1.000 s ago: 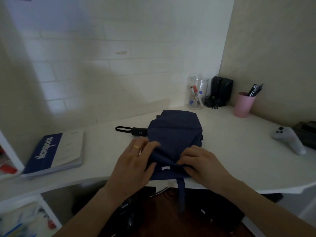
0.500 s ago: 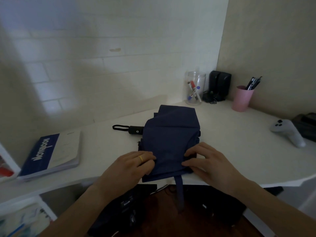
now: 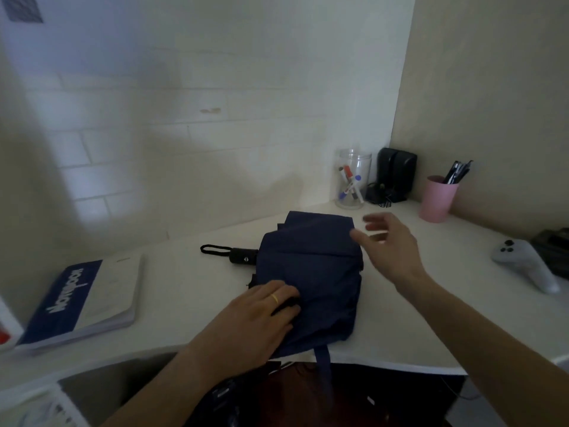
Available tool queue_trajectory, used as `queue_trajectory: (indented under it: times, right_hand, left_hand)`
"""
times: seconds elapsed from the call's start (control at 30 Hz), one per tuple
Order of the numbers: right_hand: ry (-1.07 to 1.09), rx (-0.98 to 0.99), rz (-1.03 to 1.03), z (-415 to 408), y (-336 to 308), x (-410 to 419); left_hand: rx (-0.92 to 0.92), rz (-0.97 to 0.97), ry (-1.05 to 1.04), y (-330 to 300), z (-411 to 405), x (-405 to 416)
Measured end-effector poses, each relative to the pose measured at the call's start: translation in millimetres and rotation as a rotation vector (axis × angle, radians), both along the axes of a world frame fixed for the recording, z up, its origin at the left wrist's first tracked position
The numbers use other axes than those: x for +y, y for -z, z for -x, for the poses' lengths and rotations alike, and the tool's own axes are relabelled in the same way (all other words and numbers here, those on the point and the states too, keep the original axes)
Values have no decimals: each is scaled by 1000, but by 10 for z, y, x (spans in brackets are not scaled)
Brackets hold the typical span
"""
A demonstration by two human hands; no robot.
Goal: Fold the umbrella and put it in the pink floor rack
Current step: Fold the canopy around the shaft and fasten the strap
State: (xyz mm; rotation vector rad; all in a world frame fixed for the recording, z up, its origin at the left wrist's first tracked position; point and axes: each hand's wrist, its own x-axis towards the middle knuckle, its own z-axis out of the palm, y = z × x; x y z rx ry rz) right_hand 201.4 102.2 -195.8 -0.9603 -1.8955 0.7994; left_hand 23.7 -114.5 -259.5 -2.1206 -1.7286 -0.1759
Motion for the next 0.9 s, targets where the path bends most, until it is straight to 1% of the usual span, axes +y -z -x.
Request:
queue_trajectory:
  times: [0.03,0.07,0.13,0.2,0.27,0.3,0.4,0.47,0.53,0.6,0.67,0.8,0.9]
  right_hand:
    - [35,-5,62,114,-77,172]
    - [17,-46,105,240,-143,347]
    - [-109,-152,166,468,-266,604]
    - [-199,-337,209,644,-326,739]
    - [-226,-517,194,762,-369,781]
    - [-235,-576,173,770,-357,764]
    - [-290,-581,6,764,-396,659]
    - [-291,-545,-153,646,-454,491]
    - [-302,-464,-298,483,-490,299]
    - [-340,-389,-382,296,-470,47]
    - [-382,-370,-458,102,-385,-236]
    - [-418,-478,-645,-173,11,-702]
    - [-462,-528,-748,-241,366,-807]
  left_hand:
    - [8,6,16,26,7,6]
    - [15,15,27,49,20,14]
    - [-15,35,37,91,38,35]
    - [-46,48,57,111,17,29]
    - [-38,25,75,96,31,29]
    - [-35,25,87,103,21,28]
    - [-22,14,101,84,43,41]
    - [-30,55,96,68,18,28]
    - [-39,66,83,40,-8,9]
    - [-34,53,80,40,-14,4]
    - [-25,59,56,60,-24,-16]
    - [-67,19,-15,114,-77,-88]
    - [-171,-118,-53,140,-173,-177]
